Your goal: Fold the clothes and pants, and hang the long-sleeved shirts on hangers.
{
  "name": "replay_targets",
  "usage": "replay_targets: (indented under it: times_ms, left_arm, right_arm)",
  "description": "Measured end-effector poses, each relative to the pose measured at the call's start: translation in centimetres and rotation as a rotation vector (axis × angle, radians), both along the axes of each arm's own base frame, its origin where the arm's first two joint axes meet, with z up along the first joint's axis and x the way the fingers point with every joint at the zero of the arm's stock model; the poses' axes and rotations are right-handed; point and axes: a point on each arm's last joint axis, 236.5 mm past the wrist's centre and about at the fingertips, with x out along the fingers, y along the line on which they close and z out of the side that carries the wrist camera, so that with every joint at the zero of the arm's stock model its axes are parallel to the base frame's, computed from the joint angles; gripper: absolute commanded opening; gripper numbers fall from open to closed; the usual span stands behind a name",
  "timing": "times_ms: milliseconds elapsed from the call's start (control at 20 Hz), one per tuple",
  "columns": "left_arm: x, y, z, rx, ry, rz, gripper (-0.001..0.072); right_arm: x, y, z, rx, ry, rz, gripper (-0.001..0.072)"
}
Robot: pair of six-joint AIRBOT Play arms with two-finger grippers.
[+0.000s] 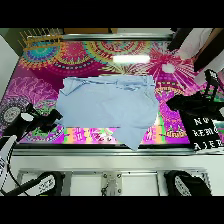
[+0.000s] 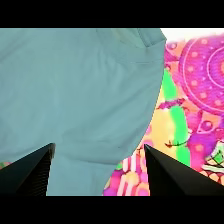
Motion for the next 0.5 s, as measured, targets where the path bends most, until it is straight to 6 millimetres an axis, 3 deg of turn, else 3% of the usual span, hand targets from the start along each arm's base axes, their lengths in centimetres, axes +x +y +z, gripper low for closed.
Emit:
replay_targets:
  times_ms: [50, 250, 300, 400, 500]
  left_arm:
    - [0.1, -0.2, -0.1, -0.002, 0.004, -0.008, 0.0566]
    - [-0.4, -0.9, -0.9, -0.012, 0.033, -0.024, 0.0044]
    - [-0.6, -1.0, -1.0, -0.013, 0.041, -0.029, 0.0007]
    - [-0.7, -1.0, -1.1, -0.012, 0.043, -0.032, 0.0006]
    - [-0.7, -1.1, -1.1, -0.01, 0.044, -0.043, 0.0007]
  right_arm:
    - [0.0, 0.0, 0.0, 0.0, 0.0, 0.0, 0.061]
    - [0.0, 0.0, -0.1, 0.0, 0.002, -0.001, 0.0611]
    - [-0.1, 0.0, -0.1, -0.001, 0.004, -0.001, 0.0611]
    - [-0.4, -0.8, -1.1, -0.021, 0.031, -0.013, 0.0611]
    - [-1.1, -2.1, -3.5, -0.017, 0.11, -0.061, 0.0611]
